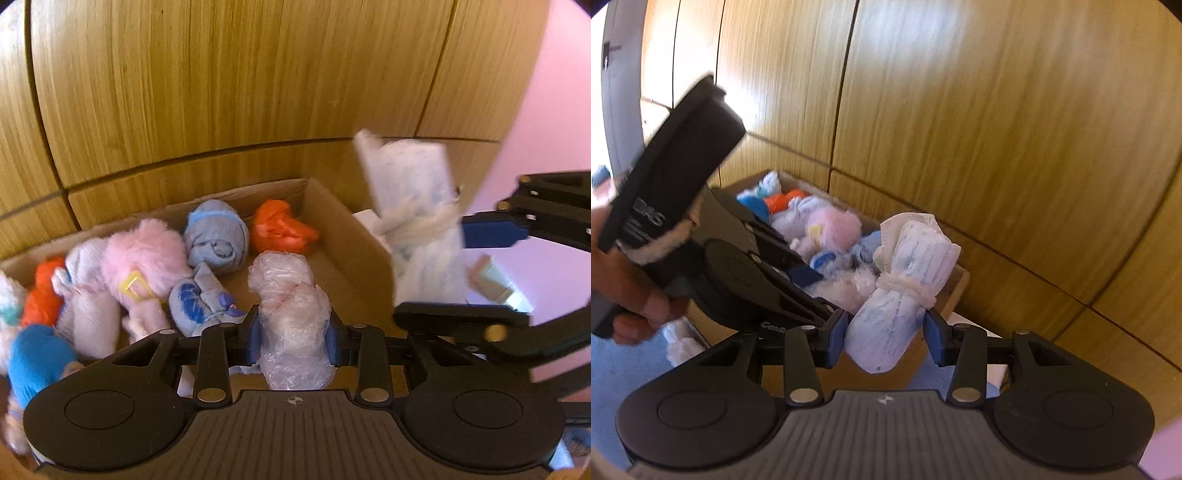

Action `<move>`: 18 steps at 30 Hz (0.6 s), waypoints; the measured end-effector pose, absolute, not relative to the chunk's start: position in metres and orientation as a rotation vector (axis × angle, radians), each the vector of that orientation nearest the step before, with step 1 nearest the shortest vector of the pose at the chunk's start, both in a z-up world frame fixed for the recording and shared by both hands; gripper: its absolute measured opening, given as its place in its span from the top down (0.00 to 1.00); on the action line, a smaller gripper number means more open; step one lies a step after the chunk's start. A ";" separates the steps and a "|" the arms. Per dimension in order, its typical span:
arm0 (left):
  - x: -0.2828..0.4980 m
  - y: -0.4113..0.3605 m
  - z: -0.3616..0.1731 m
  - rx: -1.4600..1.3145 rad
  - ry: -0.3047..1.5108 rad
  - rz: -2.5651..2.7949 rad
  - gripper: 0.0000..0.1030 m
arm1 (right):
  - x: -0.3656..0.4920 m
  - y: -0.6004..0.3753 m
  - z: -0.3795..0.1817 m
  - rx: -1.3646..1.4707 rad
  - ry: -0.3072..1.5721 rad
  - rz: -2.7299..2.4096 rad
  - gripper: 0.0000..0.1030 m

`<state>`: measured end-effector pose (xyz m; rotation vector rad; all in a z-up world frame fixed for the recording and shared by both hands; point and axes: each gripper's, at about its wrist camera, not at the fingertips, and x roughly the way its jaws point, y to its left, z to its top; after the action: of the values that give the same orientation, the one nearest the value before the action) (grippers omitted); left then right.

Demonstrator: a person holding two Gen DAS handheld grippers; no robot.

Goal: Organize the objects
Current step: 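Carry both socks into the tray and open both tools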

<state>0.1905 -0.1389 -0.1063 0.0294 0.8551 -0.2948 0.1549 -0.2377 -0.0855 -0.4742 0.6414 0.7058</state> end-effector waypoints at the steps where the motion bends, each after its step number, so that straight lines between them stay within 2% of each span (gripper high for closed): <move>1: 0.192 -0.138 -0.108 0.034 0.856 -0.293 0.61 | 0.160 -0.234 -0.090 -0.496 0.651 0.704 0.60; 7: 0.203 -0.131 -0.119 0.004 0.868 -0.304 0.61 | 0.190 -0.221 -0.112 -0.546 0.711 0.731 0.60; 18: 0.212 -0.139 -0.126 -0.021 0.888 -0.292 0.60 | 0.195 -0.211 -0.127 -0.594 0.721 0.755 0.59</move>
<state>0.2115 -0.1390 -0.1257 -0.0213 0.8880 -0.2923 0.1949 -0.2107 -0.1271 -0.5941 0.7206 0.7553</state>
